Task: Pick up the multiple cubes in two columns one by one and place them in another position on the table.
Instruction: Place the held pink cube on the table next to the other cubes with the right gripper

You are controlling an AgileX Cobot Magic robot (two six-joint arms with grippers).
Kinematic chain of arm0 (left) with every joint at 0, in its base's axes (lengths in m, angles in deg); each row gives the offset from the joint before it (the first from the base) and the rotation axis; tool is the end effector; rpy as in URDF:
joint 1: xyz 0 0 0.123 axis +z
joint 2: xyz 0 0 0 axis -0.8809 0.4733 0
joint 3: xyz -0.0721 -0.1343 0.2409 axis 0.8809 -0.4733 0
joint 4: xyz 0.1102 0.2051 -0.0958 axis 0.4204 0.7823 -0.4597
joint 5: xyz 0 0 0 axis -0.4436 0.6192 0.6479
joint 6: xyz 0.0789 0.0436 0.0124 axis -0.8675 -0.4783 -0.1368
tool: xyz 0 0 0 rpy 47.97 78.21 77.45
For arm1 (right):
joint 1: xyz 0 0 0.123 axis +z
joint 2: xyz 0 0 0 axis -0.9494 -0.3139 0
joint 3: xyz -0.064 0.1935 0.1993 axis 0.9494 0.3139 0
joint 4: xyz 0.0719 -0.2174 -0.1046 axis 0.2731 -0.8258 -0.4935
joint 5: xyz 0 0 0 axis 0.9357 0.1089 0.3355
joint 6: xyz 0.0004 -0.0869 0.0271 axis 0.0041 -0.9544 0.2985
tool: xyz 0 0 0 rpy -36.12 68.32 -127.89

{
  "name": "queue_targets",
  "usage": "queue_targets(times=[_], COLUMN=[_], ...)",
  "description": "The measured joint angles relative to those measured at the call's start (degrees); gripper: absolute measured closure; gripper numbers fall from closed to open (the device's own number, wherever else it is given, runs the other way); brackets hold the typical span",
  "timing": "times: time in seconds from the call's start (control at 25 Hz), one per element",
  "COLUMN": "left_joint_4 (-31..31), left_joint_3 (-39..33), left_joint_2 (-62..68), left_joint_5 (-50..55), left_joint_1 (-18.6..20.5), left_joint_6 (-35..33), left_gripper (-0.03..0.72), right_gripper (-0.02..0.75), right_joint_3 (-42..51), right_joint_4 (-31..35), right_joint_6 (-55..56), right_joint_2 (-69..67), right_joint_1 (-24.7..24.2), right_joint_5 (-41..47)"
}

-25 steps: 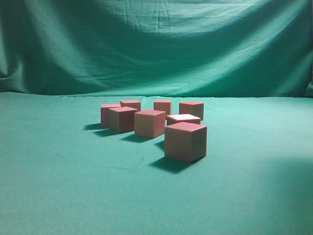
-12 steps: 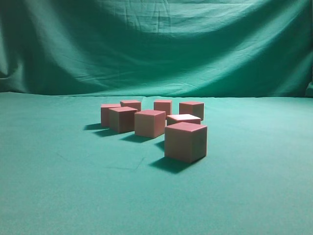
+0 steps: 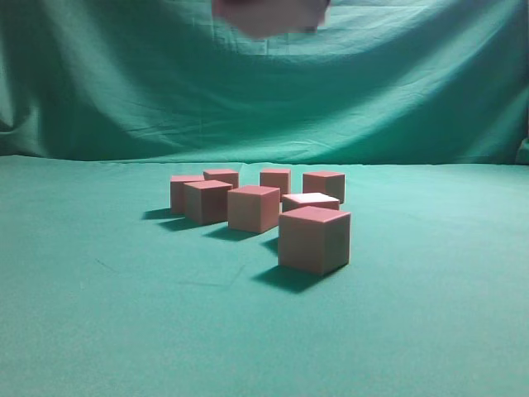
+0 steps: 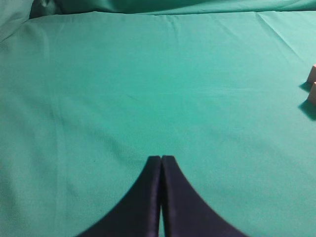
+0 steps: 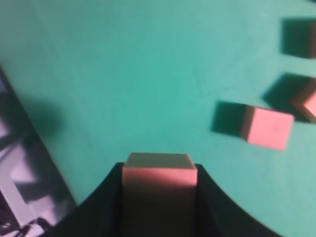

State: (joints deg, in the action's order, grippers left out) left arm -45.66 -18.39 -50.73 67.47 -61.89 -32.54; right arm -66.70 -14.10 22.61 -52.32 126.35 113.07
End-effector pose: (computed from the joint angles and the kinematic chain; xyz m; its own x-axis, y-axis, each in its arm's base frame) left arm 0.0528 0.0005 0.1774 -0.2592 0.0291 -0.9654 0.0030 0.9996 0.0293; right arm 0.1635 0.2515 0.2734 -0.4575 -0.8606 -0.2237 -0.8891 0.4459 0.1030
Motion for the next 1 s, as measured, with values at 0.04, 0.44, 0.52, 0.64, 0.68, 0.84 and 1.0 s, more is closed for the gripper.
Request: queue_targets(times=[0.04, 0.44, 0.52, 0.64, 0.68, 0.84, 1.0], left_joint_4=[0.00, 0.00, 0.00, 0.00, 0.00, 0.00, 0.00], left_joint_3=[0.00, 0.00, 0.00, 0.00, 0.00, 0.00, 0.00], left_joint_2=[0.00, 0.00, 0.00, 0.00, 0.00, 0.00, 0.00], left_joint_5=[0.00, 0.00, 0.00, 0.00, 0.00, 0.00, 0.00], left_joint_1=[0.00, 0.00, 0.00, 0.00, 0.00, 0.00, 0.00], left_joint_6=[0.00, 0.00, 0.00, 0.00, 0.00, 0.00, 0.00], left_gripper=[0.688, 0.688, 0.688, 0.688, 0.688, 0.688, 0.688], right_gripper=[0.486, 0.486, 0.486, 0.486, 0.486, 0.486, 0.486], right_joint_3=[0.00, 0.00, 0.00, 0.00, -0.11, -2.04, -5.30], right_joint_4=[0.00, -5.58, -6.13, -6.54, -6.68, -6.87, -6.95], right_joint_6=[-1.80, -9.08, -9.08, -9.08, -9.08, -9.08, -8.69], right_joint_2=[-0.95, -6.83, -7.92, -10.02, -10.60, -13.51, -16.29], right_joint_1=[0.51, 1.15, 1.15, 1.15, 1.15, 1.15, 1.15], right_joint_5=[-0.34, -11.18, -12.19, -13.06, -13.16, -13.15, -11.38])
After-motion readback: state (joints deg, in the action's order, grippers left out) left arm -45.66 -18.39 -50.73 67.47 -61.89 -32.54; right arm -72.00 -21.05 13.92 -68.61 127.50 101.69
